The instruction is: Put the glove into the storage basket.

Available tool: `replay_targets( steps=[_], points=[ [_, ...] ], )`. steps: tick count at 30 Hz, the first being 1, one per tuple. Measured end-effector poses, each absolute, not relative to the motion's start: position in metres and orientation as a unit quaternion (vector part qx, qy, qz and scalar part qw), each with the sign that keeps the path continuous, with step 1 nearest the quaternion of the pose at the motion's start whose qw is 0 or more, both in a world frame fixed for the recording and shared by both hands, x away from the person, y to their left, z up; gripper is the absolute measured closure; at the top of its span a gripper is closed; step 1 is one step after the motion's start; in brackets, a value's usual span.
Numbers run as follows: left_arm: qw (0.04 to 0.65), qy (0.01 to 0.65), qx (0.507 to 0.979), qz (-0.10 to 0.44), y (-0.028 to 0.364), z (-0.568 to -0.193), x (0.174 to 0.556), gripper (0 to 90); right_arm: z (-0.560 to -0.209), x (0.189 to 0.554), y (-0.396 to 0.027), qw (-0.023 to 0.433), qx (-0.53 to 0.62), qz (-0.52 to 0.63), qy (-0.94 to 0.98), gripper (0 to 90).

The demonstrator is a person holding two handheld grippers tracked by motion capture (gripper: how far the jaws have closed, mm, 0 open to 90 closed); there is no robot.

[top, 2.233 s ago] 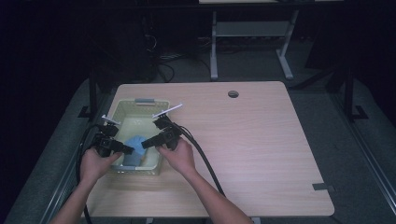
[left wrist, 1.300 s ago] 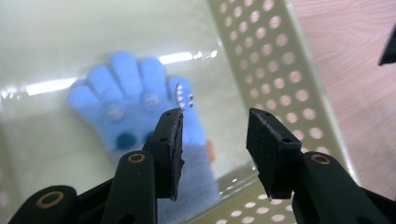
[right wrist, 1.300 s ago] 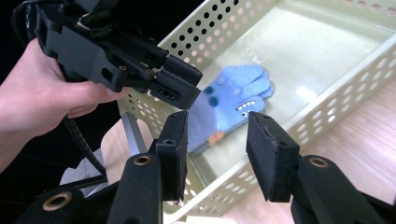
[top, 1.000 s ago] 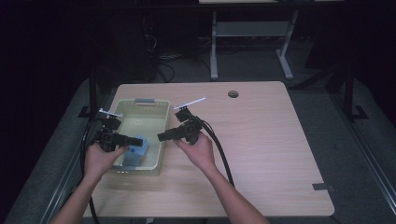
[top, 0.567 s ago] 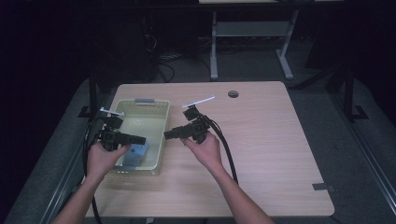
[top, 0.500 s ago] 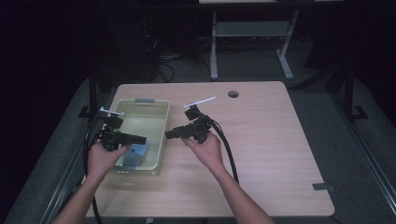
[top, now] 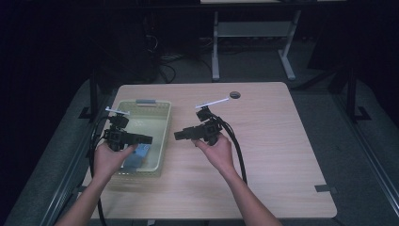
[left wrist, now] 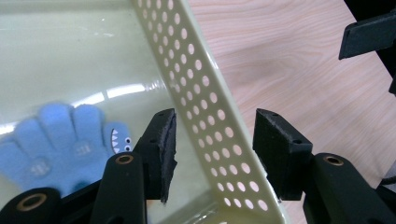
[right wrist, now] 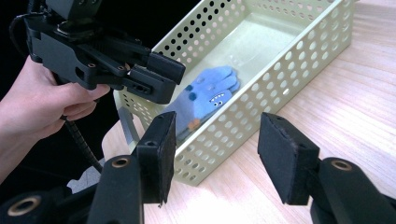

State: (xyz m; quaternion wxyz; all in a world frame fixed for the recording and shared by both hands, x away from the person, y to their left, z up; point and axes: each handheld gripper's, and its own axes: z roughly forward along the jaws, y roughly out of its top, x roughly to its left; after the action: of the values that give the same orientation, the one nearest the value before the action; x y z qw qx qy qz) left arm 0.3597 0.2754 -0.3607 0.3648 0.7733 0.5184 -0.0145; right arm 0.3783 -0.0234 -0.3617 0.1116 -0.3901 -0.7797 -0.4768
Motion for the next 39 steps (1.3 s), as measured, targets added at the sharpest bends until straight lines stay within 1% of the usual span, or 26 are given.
replay_targets(
  steps=[11,26,39],
  points=[
    [0.373,0.502,0.78,-0.013,0.259,-0.355,0.36,47.8,-0.357,0.375,-0.044,0.106,-0.393,-0.491,-0.77,44.6],
    [0.381,0.496,0.78,-0.015,0.238,-0.351,0.363,44.7,-0.357,0.372,-0.072,0.108,-0.406,-0.501,-0.757,40.7],
    [0.385,0.487,0.784,-0.019,0.222,-0.353,0.364,40.0,-0.357,0.371,-0.093,0.103,-0.418,-0.504,-0.749,38.4]
  ],
)
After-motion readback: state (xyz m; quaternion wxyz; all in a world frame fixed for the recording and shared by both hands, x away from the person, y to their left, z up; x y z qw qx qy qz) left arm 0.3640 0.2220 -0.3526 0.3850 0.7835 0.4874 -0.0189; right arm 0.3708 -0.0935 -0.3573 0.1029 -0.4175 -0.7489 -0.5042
